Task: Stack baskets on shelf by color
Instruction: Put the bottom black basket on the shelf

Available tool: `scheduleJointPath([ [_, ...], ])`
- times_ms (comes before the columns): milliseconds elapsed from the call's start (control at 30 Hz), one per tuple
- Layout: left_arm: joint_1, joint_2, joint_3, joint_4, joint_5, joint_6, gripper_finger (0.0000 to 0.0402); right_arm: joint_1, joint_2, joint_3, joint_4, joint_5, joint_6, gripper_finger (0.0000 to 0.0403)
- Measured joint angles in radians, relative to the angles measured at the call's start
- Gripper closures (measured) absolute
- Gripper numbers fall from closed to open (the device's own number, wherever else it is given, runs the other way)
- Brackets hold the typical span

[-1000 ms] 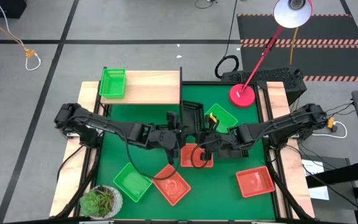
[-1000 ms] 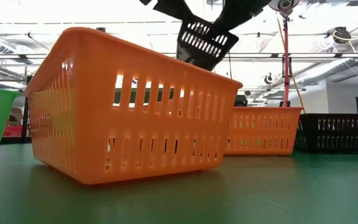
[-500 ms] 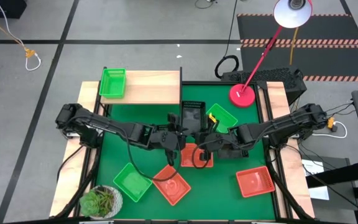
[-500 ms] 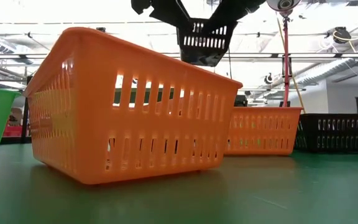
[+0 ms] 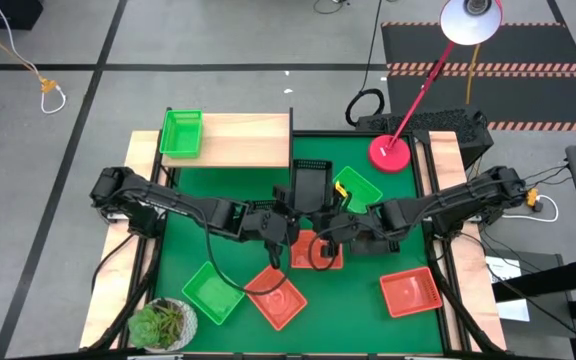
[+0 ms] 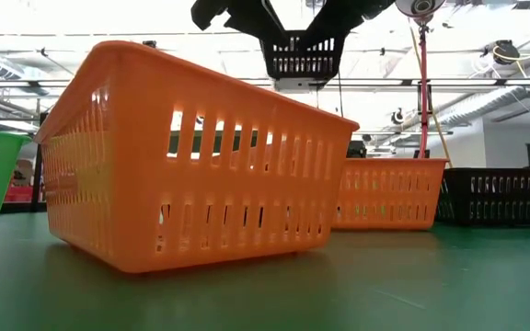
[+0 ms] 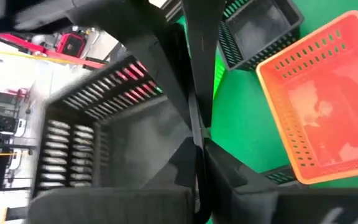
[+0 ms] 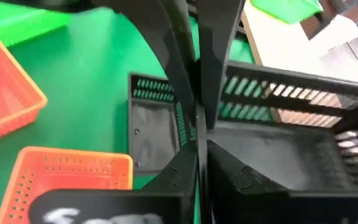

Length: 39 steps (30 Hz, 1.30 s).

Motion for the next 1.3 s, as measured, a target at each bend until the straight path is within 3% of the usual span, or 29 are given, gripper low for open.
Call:
scheduleJointPath([
  [300, -0.037, -0.098, -0.002, -0.078, 0.011, -0.052, 0.0391, 0.079, -0.058, 0.002, 0.073, 0.054, -0.029, 0.0259],
  [467, -0.071, -0.189, -0.010, -0.201, -0.021, -0.126, 0.0395, 0.163, -0.164, 0.002, 0.068, 0.052, -0.027, 0.0224],
  [600, -0.083, -0.261, -0.040, -0.289, -0.066, -0.156, 0.0394, 0.225, -0.244, 0.002, 0.033, 0.053, -0.004, 0.0221],
  [900, -0.025, -0.486, -0.119, -0.448, -0.063, -0.145, 0.0395, 0.313, -0.329, 0.001, -0.030, 0.052, -0.002, 0.0228],
  [1133, 0.153, -0.686, -0.230, -0.405, 0.090, 0.038, 0.0386, 0.319, -0.335, 0.001, -0.029, 0.051, -0.046, 0.0229],
  [1300, 0.324, -0.742, -0.296, -0.359, 0.218, 0.130, 0.0395, 0.319, -0.335, 0.001, -0.028, 0.051, -0.062, 0.0229],
])
